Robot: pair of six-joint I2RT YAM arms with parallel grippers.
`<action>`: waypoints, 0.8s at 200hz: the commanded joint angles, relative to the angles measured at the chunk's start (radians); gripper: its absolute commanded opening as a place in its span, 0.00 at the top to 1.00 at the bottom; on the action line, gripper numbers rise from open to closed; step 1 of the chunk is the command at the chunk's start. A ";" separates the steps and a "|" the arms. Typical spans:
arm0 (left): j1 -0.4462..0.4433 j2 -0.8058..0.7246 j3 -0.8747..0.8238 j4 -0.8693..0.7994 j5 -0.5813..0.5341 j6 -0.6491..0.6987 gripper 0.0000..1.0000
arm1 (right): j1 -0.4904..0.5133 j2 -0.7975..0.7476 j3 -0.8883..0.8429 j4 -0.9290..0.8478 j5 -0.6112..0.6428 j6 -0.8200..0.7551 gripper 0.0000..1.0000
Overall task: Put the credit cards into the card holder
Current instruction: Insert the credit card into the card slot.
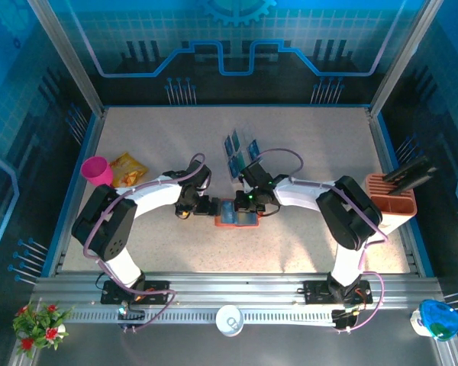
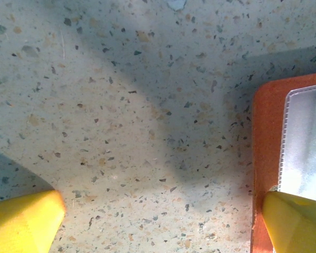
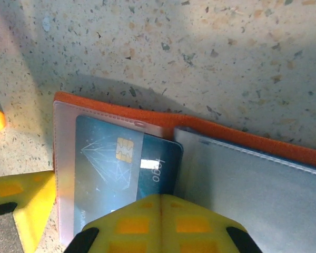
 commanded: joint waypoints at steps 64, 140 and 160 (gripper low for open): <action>-0.001 0.059 0.012 -0.018 0.008 0.032 0.01 | 0.047 0.084 0.064 -0.013 -0.028 0.012 1.00; 0.002 0.044 0.021 -0.023 0.010 0.031 0.01 | 0.025 0.004 0.039 -0.008 -0.023 0.025 1.00; 0.004 0.041 0.019 -0.023 0.008 0.029 0.01 | 0.006 -0.033 0.014 -0.007 -0.017 0.026 1.00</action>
